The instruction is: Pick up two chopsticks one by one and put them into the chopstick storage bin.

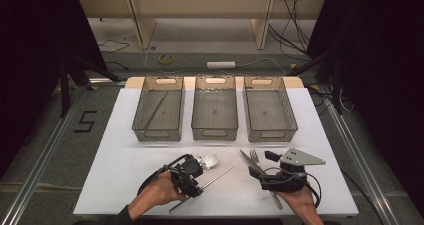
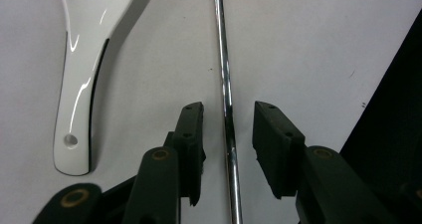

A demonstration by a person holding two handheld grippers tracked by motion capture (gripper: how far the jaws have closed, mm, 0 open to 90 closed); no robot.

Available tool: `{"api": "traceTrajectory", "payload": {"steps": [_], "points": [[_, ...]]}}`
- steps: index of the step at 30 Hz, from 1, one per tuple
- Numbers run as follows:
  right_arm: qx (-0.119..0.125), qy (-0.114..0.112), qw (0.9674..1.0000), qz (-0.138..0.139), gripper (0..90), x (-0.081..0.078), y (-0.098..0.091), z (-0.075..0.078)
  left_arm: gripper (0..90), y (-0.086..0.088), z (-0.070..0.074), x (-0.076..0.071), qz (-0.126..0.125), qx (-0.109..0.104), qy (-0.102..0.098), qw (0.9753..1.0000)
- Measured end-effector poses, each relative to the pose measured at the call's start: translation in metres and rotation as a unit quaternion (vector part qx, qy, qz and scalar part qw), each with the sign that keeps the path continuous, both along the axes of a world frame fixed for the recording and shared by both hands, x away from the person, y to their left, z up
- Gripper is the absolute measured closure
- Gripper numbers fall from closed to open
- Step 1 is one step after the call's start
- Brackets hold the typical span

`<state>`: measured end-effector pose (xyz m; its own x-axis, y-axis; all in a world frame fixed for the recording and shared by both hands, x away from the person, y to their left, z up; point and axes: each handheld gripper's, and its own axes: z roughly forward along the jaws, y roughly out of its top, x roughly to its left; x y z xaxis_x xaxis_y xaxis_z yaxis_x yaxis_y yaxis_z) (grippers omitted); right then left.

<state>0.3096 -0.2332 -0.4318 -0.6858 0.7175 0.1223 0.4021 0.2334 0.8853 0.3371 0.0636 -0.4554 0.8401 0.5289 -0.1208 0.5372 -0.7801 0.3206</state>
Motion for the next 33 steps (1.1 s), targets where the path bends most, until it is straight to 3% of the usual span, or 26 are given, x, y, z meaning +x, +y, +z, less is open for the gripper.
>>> {"api": "traceTrajectory", "payload": {"steps": [8,25,33], "points": [[-0.001,0.002,1.0,0.001,21.0,0.0003,-0.0002,-0.0002,72.3,-0.0034,-0.0051,-0.0005,-0.003,0.007,-0.001,1.0],[-0.003,0.004,1.0,0.001,21.2,0.0002,0.0011,-0.0002,83.0,-0.0066,-0.0073,-0.0047,-0.012,0.026,-0.034,0.999],[-0.004,0.003,1.0,0.0,21.4,0.0002,0.0008,-0.0001,84.8,-0.0045,-0.0074,-0.0033,-0.019,0.019,-0.031,0.9992]]}}
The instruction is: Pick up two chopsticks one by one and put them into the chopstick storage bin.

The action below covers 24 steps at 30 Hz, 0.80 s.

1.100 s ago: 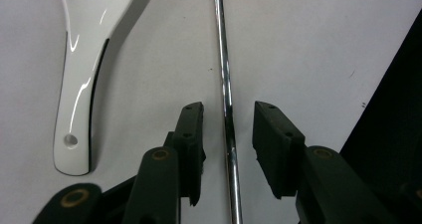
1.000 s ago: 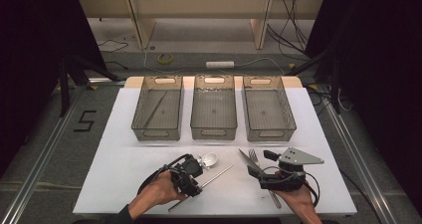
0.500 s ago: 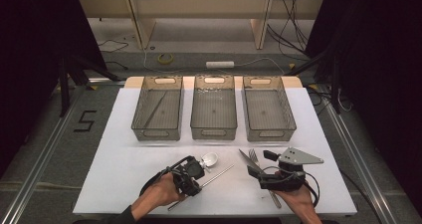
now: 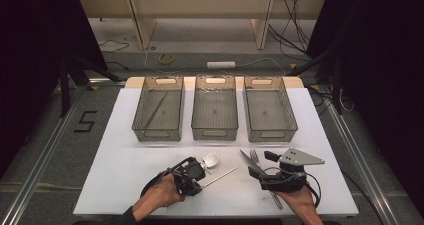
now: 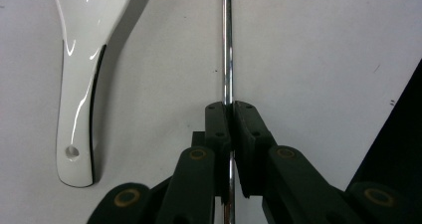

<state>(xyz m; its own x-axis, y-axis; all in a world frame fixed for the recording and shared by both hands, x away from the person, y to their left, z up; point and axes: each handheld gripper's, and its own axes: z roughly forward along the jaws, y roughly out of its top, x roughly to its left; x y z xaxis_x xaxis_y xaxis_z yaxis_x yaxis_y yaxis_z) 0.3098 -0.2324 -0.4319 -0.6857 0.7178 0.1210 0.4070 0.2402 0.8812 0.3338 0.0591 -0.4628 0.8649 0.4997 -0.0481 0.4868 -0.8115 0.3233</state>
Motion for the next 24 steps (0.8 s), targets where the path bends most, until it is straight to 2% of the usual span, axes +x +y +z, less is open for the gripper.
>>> {"api": "traceTrajectory", "payload": {"steps": [4,6,7,9,10,14,20,24], "points": [[0.001,0.0,1.0,0.0,21.5,0.0,0.0,0.0,85.0,0.003,0.0,0.003,0.0,-0.011,0.007,0.9999],[0.002,0.0,1.0,-0.001,21.5,0.0,0.0,0.001,85.0,0.003,0.001,0.003,-0.001,-0.007,0.004,1.0],[0.002,-0.001,1.0,-0.001,21.5,0.0,0.0,0.001,85.1,0.004,0.003,0.003,0.0,-0.01,-0.003,0.9999],[0.001,-0.001,1.0,-0.001,21.5,0.0,-0.001,0.0,85.1,0.006,0.007,0.004,-0.003,-0.017,-0.001,0.9999],[0.002,-0.001,1.0,-0.001,21.5,0.0,-0.001,0.001,85.2,0.008,0.01,0.004,0.001,-0.026,-0.005,0.9996],[0.001,-0.001,1.0,-0.001,21.5,0.0,-0.001,0.0,85.1,0.012,0.019,0.005,0.0,-0.037,-0.009,0.9993],[0.002,-0.002,1.0,-0.001,21.5,0.0,-0.001,0.0,85.1,0.024,0.036,0.009,0.011,-0.07,-0.023,0.9972],[0.001,-0.001,1.0,-0.001,21.5,0.0,-0.001,0.0,85.1,0.032,0.048,0.012,0.022,-0.091,-0.035,0.995]]}}
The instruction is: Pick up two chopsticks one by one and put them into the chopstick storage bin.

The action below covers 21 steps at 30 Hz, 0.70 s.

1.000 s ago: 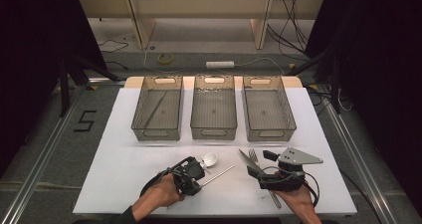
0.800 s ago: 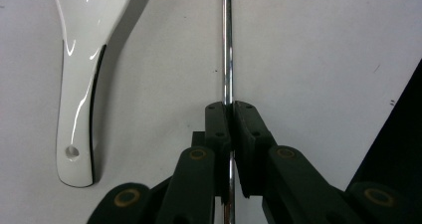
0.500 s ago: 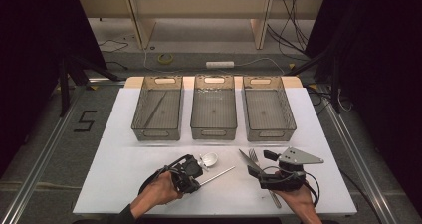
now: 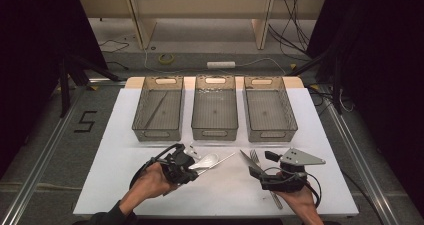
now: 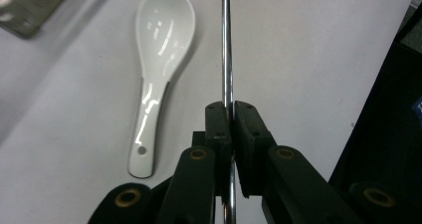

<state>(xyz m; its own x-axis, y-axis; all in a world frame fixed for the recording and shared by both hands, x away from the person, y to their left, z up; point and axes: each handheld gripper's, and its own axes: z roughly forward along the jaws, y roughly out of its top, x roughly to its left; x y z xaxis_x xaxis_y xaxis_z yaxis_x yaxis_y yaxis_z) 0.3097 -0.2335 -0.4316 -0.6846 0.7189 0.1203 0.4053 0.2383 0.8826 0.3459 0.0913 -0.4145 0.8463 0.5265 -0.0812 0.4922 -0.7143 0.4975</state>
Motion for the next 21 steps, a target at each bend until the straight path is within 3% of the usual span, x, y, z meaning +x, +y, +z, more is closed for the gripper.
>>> {"api": "traceTrajectory", "payload": {"steps": [5,12,17,21], "points": [[0.0,0.0,1.0,0.0,21.5,0.0,0.0,0.0,85.2,0.014,0.018,0.007,0.025,-0.021,-0.022,0.9992],[0.001,0.001,1.0,-0.002,21.5,0.001,0.0,-0.001,85.1,0.035,0.045,0.02,0.064,-0.052,-0.058,0.9949],[0.0,0.003,1.0,-0.002,21.5,0.001,0.0,-0.001,85.1,0.046,0.053,0.033,0.092,-0.063,-0.076,0.9909],[0.0,0.003,1.0,-0.002,21.5,0.001,0.0,-0.002,85.1,0.054,0.053,0.045,0.11,-0.063,-0.079,0.9888]]}}
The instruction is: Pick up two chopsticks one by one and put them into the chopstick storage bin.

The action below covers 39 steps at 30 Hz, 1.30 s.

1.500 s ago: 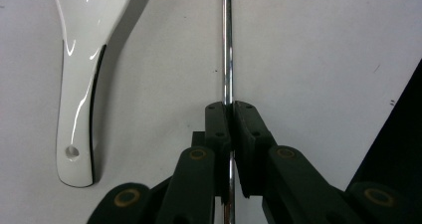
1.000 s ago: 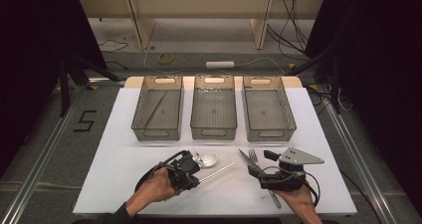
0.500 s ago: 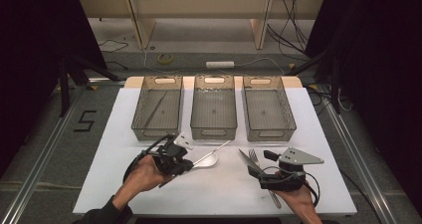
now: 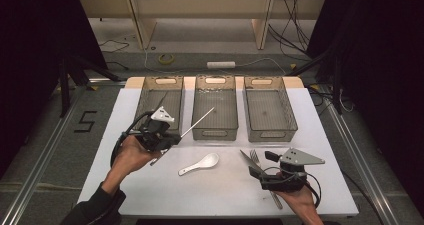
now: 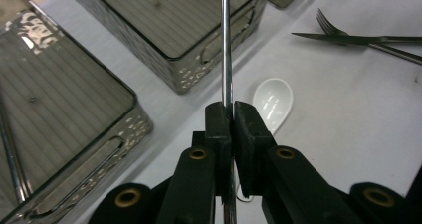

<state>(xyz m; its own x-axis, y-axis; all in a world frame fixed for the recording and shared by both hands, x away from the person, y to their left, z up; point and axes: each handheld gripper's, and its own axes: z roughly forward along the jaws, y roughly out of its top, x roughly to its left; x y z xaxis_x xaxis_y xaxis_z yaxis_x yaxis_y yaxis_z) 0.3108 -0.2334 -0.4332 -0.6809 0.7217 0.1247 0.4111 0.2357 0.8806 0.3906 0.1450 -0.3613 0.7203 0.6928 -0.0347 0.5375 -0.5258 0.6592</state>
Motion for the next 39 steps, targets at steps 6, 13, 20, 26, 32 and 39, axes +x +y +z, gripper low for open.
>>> {"api": "traceTrajectory", "payload": {"steps": [6,13,20,26,32,39], "points": [[0.001,0.003,1.0,-0.002,21.5,0.0,0.0,0.0,85.1,0.008,-0.003,0.018,0.03,0.0,-0.003,0.9996],[0.0,0.004,1.0,-0.001,21.5,0.0,0.0,-0.001,85.1,0.028,-0.002,0.042,0.073,-0.012,-0.012,0.9972],[0.001,0.004,1.0,-0.002,21.5,0.001,-0.001,-0.001,85.1,0.041,0.003,0.052,0.092,-0.024,-0.02,0.9953],[0.0,0.004,1.0,-0.001,21.5,0.0,0.0,-0.001,85.1,0.047,0.0,0.065,0.109,-0.026,-0.025,0.9934],[0.0,0.005,1.0,-0.001,21.5,0.001,-0.001,-0.001,85.1,0.054,-0.004,0.078,0.124,-0.027,-0.027,0.9916],[0.002,0.006,1.0,-0.001,21.5,0.0,-0.001,-0.001,85.1,0.06,-0.009,0.089,0.136,-0.031,-0.027,0.9899]]}}
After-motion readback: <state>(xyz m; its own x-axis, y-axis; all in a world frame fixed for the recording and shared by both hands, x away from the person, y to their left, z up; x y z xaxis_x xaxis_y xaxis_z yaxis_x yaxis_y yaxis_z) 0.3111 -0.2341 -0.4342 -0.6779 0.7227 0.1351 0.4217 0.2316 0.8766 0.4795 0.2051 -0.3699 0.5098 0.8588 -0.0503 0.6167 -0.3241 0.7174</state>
